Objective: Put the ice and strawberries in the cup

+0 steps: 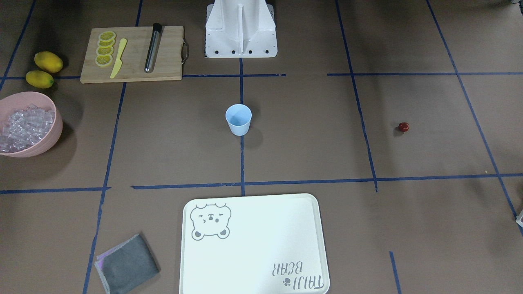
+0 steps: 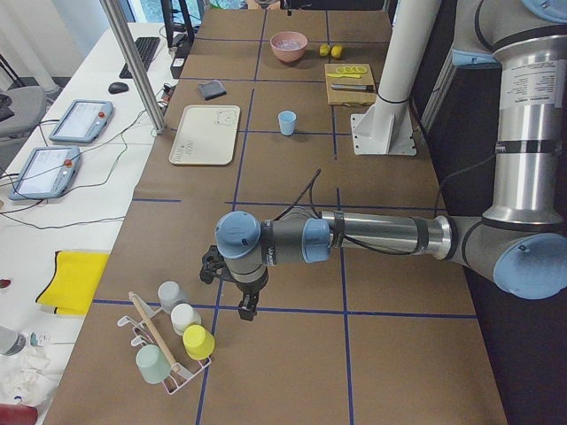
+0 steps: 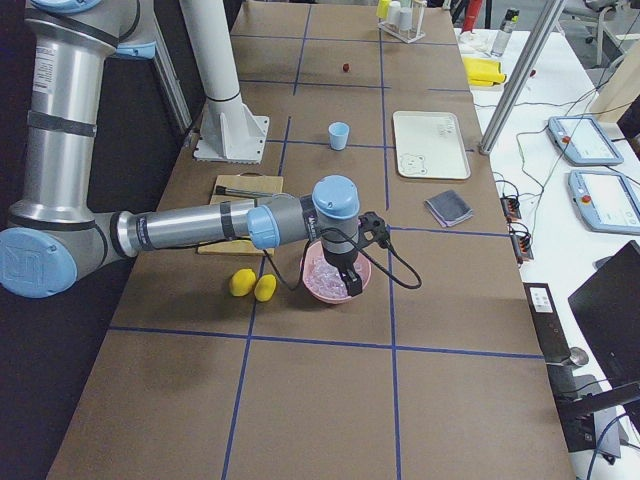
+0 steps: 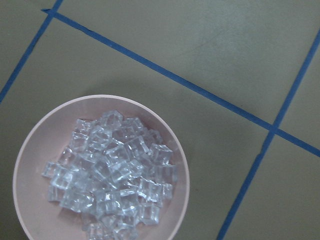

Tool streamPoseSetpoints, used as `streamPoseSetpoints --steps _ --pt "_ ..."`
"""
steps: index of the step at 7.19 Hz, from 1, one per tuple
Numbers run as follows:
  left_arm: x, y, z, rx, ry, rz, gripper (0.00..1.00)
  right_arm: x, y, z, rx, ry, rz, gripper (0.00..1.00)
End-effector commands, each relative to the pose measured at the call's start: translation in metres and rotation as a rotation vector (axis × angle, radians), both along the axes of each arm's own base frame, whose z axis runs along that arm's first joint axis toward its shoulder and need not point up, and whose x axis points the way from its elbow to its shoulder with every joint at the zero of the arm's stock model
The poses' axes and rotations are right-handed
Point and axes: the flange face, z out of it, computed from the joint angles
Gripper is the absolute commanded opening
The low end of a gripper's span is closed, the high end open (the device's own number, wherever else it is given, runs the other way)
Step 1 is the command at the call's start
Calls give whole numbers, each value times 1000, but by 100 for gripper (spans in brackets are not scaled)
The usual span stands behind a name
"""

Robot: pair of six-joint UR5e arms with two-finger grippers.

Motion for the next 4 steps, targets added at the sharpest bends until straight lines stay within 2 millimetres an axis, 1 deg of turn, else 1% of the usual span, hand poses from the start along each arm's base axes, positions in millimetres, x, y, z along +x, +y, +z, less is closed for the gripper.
streamPoseSetpoints --steps 1,3,4 --pt "0 1 1 -3 0 1 100 -47 3 -8 -44 -31 13 100" --pt "0 0 0 -1 0 1 100 -56 5 24 -34 -39 -1 99" --pt "0 0 0 -1 0 1 100 -61 7 26 -54 -40 9 99"
